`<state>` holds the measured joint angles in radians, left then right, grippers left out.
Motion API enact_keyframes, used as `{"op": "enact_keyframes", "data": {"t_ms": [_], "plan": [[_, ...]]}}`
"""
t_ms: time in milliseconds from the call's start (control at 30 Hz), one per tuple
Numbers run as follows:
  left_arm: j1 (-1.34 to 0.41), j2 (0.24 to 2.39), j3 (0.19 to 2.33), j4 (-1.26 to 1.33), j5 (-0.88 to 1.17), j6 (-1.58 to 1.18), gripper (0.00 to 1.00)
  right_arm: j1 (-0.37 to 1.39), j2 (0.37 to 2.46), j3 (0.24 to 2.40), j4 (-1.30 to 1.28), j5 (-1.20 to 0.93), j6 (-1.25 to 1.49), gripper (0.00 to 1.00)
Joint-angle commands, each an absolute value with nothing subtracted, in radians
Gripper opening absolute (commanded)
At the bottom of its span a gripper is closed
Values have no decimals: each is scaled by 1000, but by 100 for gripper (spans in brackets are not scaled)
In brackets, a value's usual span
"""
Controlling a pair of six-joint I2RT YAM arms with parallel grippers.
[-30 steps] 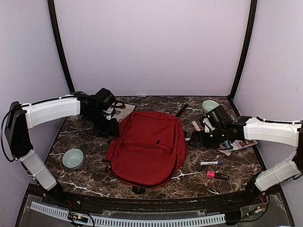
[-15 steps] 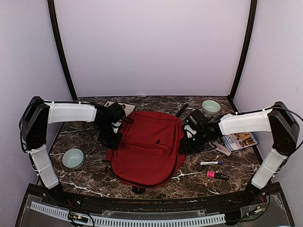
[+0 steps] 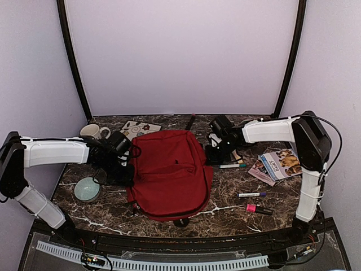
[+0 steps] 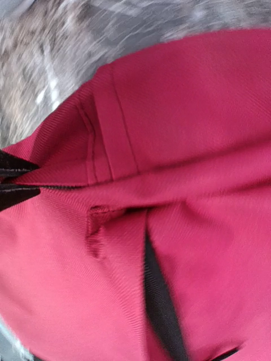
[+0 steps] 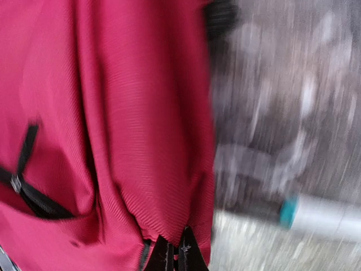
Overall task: Pack the student bag
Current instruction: Adjust the student bag at the center of the board.
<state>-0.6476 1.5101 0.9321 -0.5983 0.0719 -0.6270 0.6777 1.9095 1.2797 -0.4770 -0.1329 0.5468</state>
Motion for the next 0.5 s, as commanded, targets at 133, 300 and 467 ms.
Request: {"op": "enact_keyframes", "data": {"t_ms": [133,300,467], "plan": [[-702,1432,850,-425,199,-869,0,465,2064,1539,-531,-287,565,3],[-710,1419,947,-522,136,-836,12,430,1924,1470,-596,-291,476,43],[-712,1421,1062,-643,89,-705,52,432,1770,1364,-684,-254,421,57]]}}
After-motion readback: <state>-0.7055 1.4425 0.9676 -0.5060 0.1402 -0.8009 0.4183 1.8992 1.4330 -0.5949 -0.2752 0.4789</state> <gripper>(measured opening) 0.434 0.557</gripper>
